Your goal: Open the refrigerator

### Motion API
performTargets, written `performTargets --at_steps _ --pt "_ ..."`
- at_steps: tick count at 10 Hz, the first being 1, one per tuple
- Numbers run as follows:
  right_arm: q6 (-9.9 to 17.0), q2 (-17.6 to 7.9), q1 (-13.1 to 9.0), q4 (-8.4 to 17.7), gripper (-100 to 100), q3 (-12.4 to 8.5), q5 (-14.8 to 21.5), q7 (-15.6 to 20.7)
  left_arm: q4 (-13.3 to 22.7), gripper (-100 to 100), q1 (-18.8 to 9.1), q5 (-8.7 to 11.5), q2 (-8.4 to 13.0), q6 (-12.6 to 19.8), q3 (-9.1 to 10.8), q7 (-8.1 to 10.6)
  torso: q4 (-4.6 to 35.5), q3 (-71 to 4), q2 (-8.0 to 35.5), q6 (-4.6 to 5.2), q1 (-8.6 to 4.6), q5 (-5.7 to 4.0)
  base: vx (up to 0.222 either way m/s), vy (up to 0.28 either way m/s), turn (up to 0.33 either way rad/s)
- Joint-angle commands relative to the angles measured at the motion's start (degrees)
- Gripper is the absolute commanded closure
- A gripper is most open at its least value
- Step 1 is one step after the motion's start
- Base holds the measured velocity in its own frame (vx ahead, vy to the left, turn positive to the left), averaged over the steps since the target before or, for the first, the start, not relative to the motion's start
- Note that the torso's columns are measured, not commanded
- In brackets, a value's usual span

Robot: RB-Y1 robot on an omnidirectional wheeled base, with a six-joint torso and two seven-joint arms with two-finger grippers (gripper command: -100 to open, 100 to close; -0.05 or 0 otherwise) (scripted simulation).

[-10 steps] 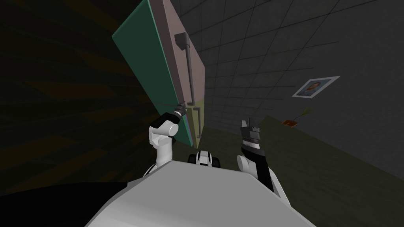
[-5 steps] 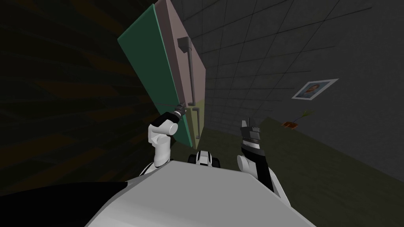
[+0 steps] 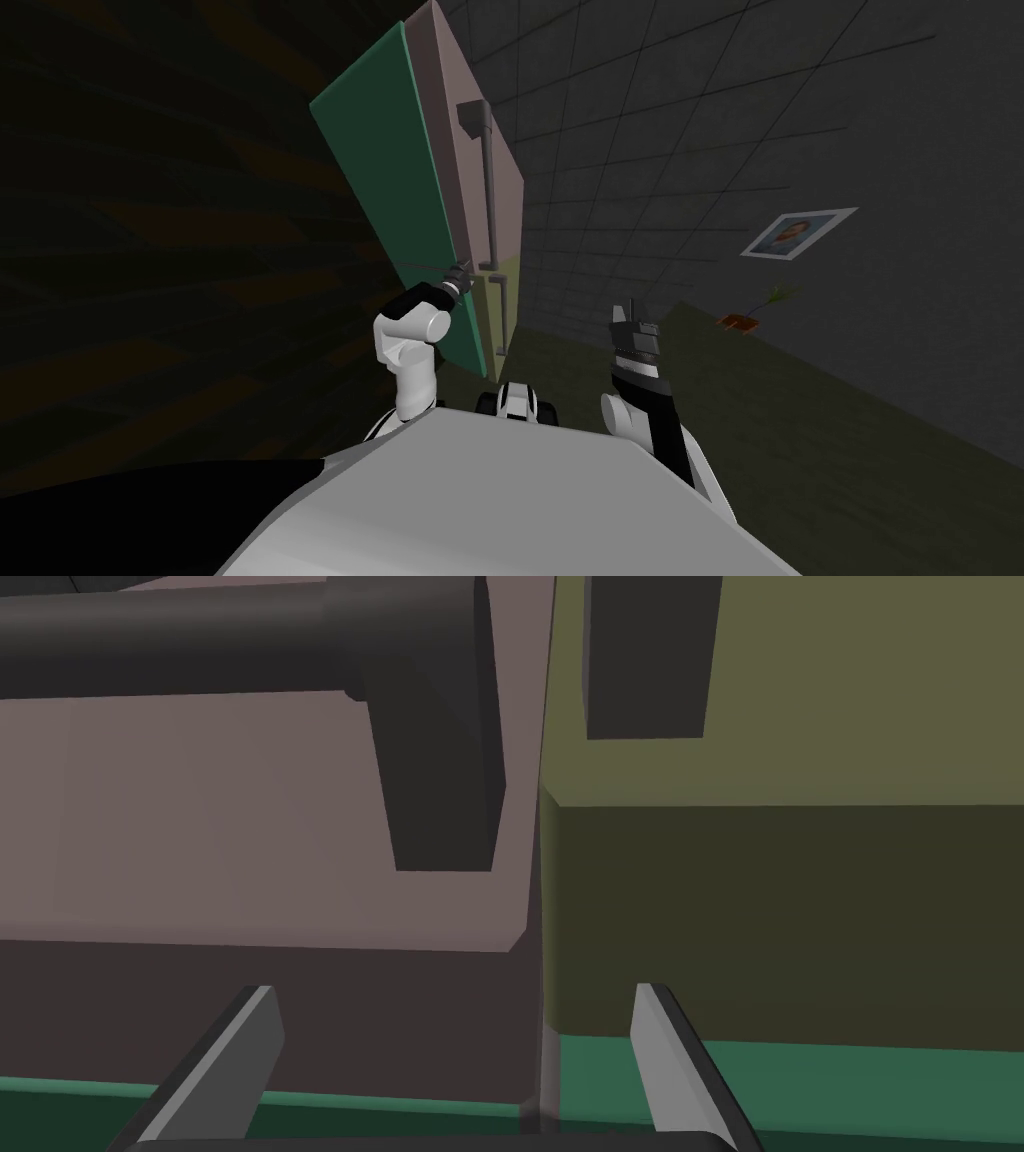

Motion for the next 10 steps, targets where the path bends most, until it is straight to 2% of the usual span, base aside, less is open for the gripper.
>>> performTargets --at_steps 1,3,6,7,8,9,10 --pt "0.0 0.0 0.0 0.0 0 0.0 0.0 0.0 -2.9 -100 -0.6 0.4 -3.1 0.3 0.02 0.03 0.1 0.0 0.1 -0.02 -0.06 -0.05 0.005 -0.006 -0.001" --pt "0.0 0.0 0.0 0.0 0 0.0 0.0 0.0 -5.7 -100 -0.7 0.4 -5.6 0.7 0.07 0.04 0.5 0.1 0.3 0.02 -0.26 -0.27 0.001 -0.006 0.002" --pt "0.0 0.0 0.0 0.0 0 0.0 0.0 0.0 -5.7 -100 -0.7 0.4 -5.6 0.7 0.07 0.04 0.8 0.3 0.6 0.07 -0.48 -0.47 -0.002 -0.001 0.007" --pt "0.0 0.0 0.0 0.0 0 0.0 0.0 0.0 -6.6 -100 -0.7 0.4 -6.4 0.8 0.08 0.04 0.8 0.3 0.6 0.00 -0.44 -0.46 -0.001 0.009 -0.025" --pt "0.0 0.0 0.0 0.0 0 0.0 0.0 0.0 -5.5 -100 0.7 0.8 -5.8 2.1 0.75 -0.03 0.8 0.3 0.7 -0.02 -0.43 -0.45 -0.024 0.016 0.041" --pt "0.0 0.0 0.0 0.0 0 0.0 0.0 0.0 -5.7 -100 1.0 0.8 -5.8 2.2 0.77 -0.07 0.6 0.6 0.9 -0.23 -0.24 -0.23 -0.035 0.009 0.044" --pt "0.0 0.0 0.0 0.0 0 0.0 0.0 0.0 -6.5 100 0.3 0.6 -6.3 3.7 1.56 0.69 0.4 0.8 1.1 -0.42 0.05 -0.01 0.065 0.046 0.039"
